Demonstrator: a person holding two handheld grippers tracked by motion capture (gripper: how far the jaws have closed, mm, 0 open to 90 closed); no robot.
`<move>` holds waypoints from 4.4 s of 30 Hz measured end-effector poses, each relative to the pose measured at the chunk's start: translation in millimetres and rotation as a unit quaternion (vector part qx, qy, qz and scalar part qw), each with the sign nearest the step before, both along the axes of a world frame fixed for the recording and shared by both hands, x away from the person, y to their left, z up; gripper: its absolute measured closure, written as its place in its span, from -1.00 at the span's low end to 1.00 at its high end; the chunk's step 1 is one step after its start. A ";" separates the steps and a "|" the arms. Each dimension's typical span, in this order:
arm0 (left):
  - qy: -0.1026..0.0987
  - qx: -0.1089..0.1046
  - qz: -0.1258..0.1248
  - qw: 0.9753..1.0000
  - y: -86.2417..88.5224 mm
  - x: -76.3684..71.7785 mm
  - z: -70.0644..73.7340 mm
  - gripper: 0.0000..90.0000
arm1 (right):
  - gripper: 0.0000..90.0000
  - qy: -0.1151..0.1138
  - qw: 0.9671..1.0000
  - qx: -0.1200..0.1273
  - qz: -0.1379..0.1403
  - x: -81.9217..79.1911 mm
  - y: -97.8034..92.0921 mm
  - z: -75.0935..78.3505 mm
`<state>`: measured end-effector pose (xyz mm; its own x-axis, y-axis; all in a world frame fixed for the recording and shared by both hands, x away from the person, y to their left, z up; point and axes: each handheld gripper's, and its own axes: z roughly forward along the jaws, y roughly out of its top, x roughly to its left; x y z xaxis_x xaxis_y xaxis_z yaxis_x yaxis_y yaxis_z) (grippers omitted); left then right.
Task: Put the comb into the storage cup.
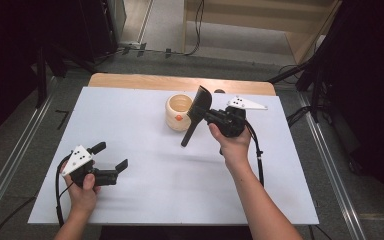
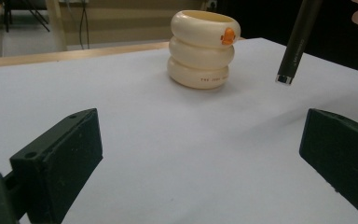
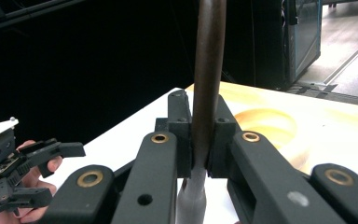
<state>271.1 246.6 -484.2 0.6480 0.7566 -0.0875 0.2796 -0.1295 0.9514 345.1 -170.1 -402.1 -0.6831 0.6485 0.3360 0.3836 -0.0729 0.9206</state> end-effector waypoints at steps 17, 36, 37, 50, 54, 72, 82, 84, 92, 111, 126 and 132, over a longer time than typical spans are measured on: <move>0.001 0.000 0.022 1.000 21.1 -10.5 -3.1 -1.00 | 0.82 -0.013 1.000 0.001 -0.003 8.7 0.3 6.8; -0.002 -0.007 0.024 1.000 21.8 -12.0 -5.1 -1.00 | 0.82 -0.021 1.000 0.007 -0.015 22.3 3.1 20.3; -0.001 -0.006 0.024 1.000 21.8 -12.0 -5.0 -1.00 | 0.82 -0.020 1.000 0.009 -0.015 23.3 3.3 20.8; 0.001 -0.009 0.023 1.000 22.3 -11.7 -5.3 -1.00 | 0.82 -0.024 0.999 0.008 -0.021 33.5 4.1 29.9; 0.001 -0.010 0.024 1.000 22.5 -11.7 -5.3 -1.00 | 0.82 -0.025 0.999 0.010 -0.023 36.7 3.7 33.4; 0.000 -0.013 0.022 1.000 23.5 -11.5 -5.4 -1.00 | 0.82 -0.037 0.999 0.008 -0.039 50.8 3.1 43.7; 0.000 -0.013 0.020 1.000 23.8 -11.6 -5.1 -1.00 | 0.82 -0.039 0.998 0.013 -0.047 59.8 4.1 46.3; 0.000 -0.013 0.020 1.000 23.6 -11.7 -5.1 -1.00 | 0.82 -0.037 0.998 0.021 -0.048 61.4 3.2 47.5; -0.001 -0.014 0.019 1.000 23.4 -11.6 -5.2 -1.00 | 0.82 -0.042 0.997 0.017 -0.058 70.1 4.4 49.7; -0.001 -0.012 0.016 1.000 23.4 -12.0 -5.0 -1.00 | 0.82 -0.032 0.996 -0.016 -0.080 80.6 18.1 20.2; -0.003 -0.012 0.013 1.000 23.4 -12.2 -5.0 -1.00 | 0.82 -0.004 0.997 -0.024 -0.079 83.3 25.7 -11.4; -0.004 -0.013 0.011 1.000 23.4 -12.0 -5.0 -1.00 | 0.82 0.008 0.997 -0.023 -0.076 85.2 28.0 -23.4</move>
